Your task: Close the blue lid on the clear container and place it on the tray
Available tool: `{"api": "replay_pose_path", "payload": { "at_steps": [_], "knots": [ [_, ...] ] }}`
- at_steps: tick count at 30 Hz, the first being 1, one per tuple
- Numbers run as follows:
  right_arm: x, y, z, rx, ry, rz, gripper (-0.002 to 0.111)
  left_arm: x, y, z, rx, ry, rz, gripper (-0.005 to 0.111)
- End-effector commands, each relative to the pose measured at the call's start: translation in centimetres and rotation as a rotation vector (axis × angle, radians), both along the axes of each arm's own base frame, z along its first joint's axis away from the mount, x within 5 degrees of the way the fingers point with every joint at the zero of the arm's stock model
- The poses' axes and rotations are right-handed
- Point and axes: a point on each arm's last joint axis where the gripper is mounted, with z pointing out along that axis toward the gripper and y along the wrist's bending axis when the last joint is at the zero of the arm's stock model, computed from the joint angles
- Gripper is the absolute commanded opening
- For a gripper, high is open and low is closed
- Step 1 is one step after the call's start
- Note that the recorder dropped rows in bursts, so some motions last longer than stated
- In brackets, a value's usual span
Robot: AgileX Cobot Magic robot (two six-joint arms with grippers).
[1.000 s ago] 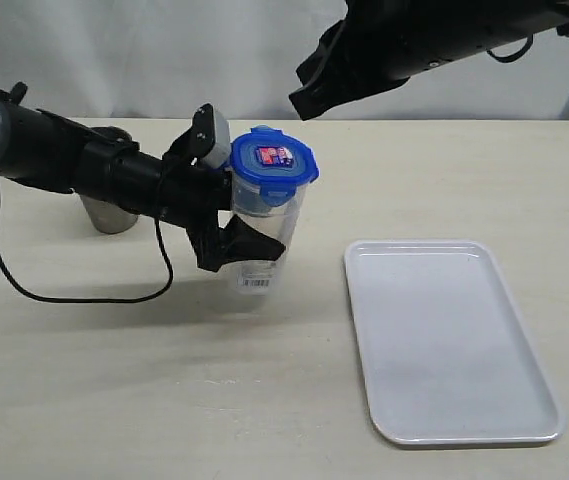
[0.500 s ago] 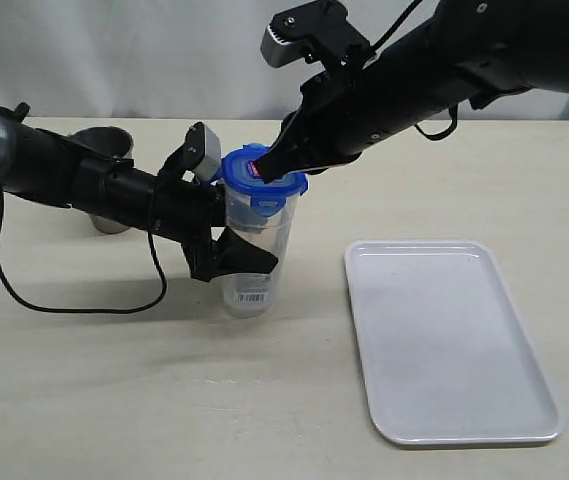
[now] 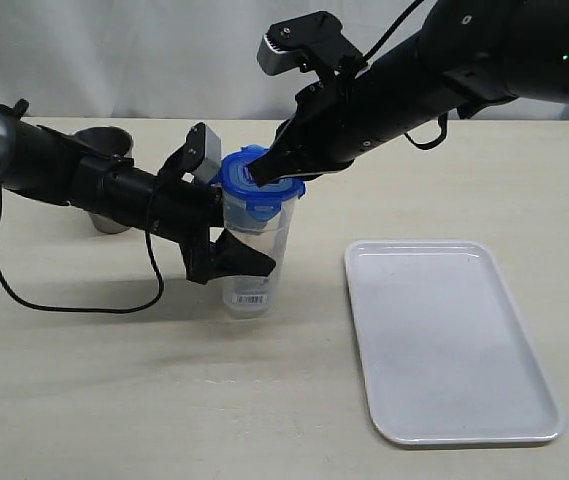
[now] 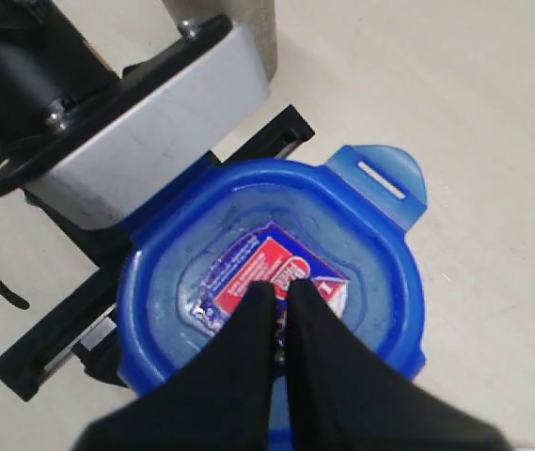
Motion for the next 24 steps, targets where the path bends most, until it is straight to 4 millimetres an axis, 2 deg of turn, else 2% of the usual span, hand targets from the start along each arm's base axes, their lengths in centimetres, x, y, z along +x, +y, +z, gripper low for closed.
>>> {"api": "replay_pose_path", "payload": {
  "at_steps": [1,3,9,13,16,24],
  "knots": [
    [-0.1,0.0,-0.9,-0.04,0.029,0.032,0.004,0.0,0.2,-0.6,0.046,-0.028,-0.024,0.079],
    [-0.1,0.0,-0.9,-0.04,0.031,0.033,0.004,0.0,0.2,-0.6,0.046,-0.028,-0.024,0.084],
    [-0.2,-0.1,-0.9,-0.047,0.029,0.036,0.004,0.0,1.4,-0.3,0.005,-0.013,-0.026,0.084],
    [-0.2,-0.1,-0.9,-0.047,0.029,0.036,0.004,0.2,2.2,0.4,-0.089,0.005,-0.005,0.084],
    [-0.2,-0.1,-0.9,-0.047,0.029,0.036,0.004,0.4,2.0,1.0,-0.152,0.008,0.032,0.084],
    [-1.5,2.1,-1.1,-0.105,-0.017,0.107,0.004,0.4,1.7,1.4,-0.209,0.014,0.033,0.083]
  ]
}}
